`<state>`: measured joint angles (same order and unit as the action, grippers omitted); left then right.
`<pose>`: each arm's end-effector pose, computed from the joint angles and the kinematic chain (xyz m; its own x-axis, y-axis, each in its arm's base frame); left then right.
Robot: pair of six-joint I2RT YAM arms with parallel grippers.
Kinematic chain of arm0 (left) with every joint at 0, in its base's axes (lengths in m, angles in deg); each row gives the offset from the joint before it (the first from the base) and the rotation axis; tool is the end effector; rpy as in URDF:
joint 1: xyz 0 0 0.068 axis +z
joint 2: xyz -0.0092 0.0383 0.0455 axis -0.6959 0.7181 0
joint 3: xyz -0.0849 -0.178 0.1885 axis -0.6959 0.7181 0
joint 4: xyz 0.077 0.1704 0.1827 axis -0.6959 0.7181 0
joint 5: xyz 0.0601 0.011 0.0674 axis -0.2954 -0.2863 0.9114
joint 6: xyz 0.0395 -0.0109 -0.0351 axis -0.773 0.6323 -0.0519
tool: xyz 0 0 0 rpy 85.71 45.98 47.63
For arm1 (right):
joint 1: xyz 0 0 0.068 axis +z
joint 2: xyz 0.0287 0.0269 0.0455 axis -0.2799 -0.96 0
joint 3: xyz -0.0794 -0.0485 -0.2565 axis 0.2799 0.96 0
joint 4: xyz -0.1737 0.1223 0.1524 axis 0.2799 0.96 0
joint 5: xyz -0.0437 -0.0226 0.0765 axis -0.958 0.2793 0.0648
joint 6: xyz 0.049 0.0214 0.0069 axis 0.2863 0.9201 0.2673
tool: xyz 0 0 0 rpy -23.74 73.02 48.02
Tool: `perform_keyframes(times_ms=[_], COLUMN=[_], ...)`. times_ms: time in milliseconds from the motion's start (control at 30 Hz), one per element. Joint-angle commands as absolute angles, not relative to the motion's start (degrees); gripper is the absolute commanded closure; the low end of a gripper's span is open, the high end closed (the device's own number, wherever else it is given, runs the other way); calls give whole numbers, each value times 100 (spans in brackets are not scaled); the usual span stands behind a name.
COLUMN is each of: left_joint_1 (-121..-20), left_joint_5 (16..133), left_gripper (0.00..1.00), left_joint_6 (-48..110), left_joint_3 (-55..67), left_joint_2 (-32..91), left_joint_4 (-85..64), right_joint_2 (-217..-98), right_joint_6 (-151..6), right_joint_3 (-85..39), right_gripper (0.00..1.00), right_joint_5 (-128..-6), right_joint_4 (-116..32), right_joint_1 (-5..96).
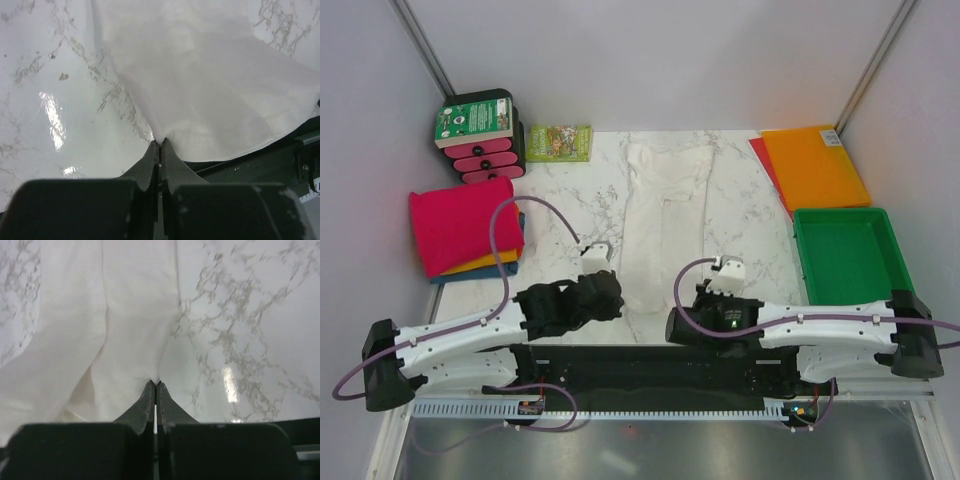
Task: Fold and stack the t-shirts
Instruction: Fold the tshirt
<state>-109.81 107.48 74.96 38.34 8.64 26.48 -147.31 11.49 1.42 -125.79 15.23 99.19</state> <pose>0.0907 -0.1646 0.2447 -0.7648 -0.1170 -0.6335 0.1534 0.9220 -0.3555 0.0529 0.2007 0.2433 -0.5983 0.2528 -0.7604 0.1267 0.9668 0.2218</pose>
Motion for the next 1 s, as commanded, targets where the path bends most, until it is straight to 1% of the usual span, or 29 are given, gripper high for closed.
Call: perform_keyframes(times_ms=[0, 33, 67, 100, 133, 167, 200, 300, 433, 567, 733, 967], left_joint_1=[-10731, -10608, -10311, -10134, -9949, -9573, -9369, -8727, -8322, -8041, -7803, -7574], left_joint_5=[11255, 11211, 11132, 10931, 10842, 10746, 10588, 10288, 10104, 9822, 9708, 9585], left_gripper=[98, 98, 98, 98, 98, 98, 98, 98, 98, 98, 98, 98], left_joint_6=[6791, 6598, 6475, 6343, 6115, 5983, 5894, 5481, 5086, 4988, 4953, 4856], left_joint_3=[3050, 2971, 2831, 2786, 2733, 2602, 2523, 2101, 1163, 563, -51, -782], left_joint_2=[1455, 1700, 1806, 1894, 2017, 2227, 2377, 2931, 3783, 4469, 5216, 6034], left_joint_4=[2591, 2548, 2373, 2267, 2161, 2056, 1968, 1714, 1668, 1677, 1764, 1958], right_joint_2=[-14458, -14440, -14440, -14457, -14518, -14658, -14764, -15326, -16143, -16925, -17629, -18271], right_joint_6=[-282, -589, -1263, -1574, -1812, -2336, -2533, -3201, -3607, -3809, -3958, -4108], right_joint_3=[-128, -128, -128, -119, -136, -163, -250, -601, -1216, -1779, -2263, -2773], right_gripper=[100, 100, 100, 100, 100, 100, 100, 100, 100, 100, 100, 100], right_joint_5=[-12888, -12826, -12721, -12598, -12318, -12176, -12062, -11640, -11296, -11015, -10760, -10558], right_joint_4=[1191, 781, 550, 313, -98, -302, -487, -1006, -1464, -1658, -1807, -1904], right_joint_1=[8958, 8486, 8237, 7982, 7484, 7218, 6798, 6163, 5713, 5475, 5097, 4737])
